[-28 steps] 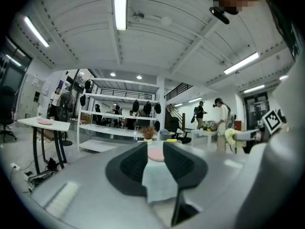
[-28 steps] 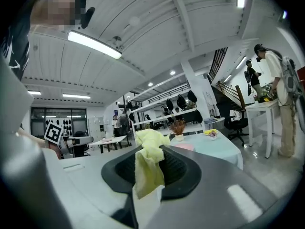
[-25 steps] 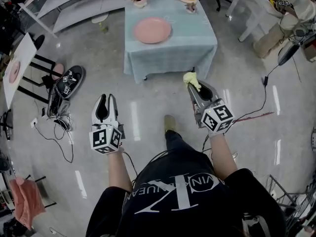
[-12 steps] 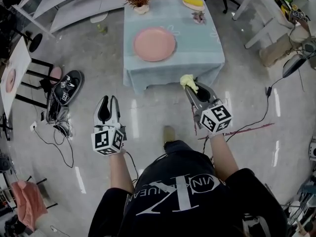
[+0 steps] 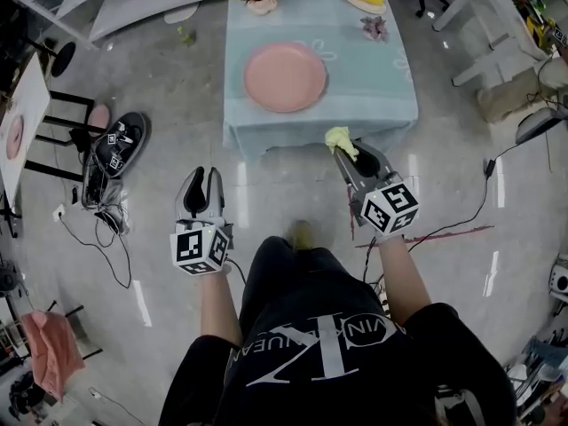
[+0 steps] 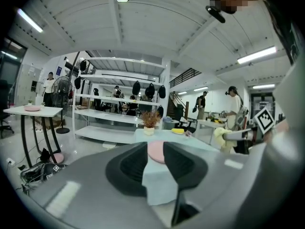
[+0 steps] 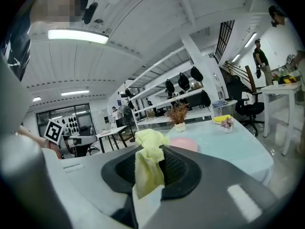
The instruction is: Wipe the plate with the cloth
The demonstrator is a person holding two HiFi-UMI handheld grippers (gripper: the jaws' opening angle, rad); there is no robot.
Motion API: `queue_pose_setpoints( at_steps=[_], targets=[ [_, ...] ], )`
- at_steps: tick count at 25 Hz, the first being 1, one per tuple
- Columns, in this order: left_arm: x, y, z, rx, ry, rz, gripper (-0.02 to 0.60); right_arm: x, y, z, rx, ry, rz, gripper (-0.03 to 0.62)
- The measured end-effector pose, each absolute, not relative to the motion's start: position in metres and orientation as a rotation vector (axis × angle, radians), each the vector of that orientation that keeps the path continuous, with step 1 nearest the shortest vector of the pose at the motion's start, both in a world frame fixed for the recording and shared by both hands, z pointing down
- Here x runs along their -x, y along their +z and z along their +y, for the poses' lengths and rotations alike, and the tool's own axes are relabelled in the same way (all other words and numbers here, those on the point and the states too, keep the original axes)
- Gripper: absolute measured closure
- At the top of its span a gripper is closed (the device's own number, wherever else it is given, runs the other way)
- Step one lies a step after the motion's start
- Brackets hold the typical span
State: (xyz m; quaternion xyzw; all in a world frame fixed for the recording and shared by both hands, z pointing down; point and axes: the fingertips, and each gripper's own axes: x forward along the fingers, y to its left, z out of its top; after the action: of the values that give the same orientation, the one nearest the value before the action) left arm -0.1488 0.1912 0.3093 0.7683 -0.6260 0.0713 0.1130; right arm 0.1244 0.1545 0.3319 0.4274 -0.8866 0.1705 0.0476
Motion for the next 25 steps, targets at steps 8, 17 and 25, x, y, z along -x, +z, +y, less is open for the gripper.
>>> queue_pose_setpoints(
  at_steps=[8, 17, 25],
  targets=[
    [0.150, 0.344, 0.145, -2.264, 0.265, -1.746, 0.581, -0.113, 0.355, 0.121, -1.345, 0.567, -2.650, 0.502],
    [0.150, 0.371, 0.059, -2.265, 0.292, -1.620, 0.581, -0.085, 0.378, 0.049, -1.320, 0.594, -2.560, 0.502],
    [0.148, 0.422, -0.004, -2.253, 0.389, -1.466, 0.581, -0.056, 0.406, -0.007, -1.279, 0.620, -2.512, 0.503]
  ],
)
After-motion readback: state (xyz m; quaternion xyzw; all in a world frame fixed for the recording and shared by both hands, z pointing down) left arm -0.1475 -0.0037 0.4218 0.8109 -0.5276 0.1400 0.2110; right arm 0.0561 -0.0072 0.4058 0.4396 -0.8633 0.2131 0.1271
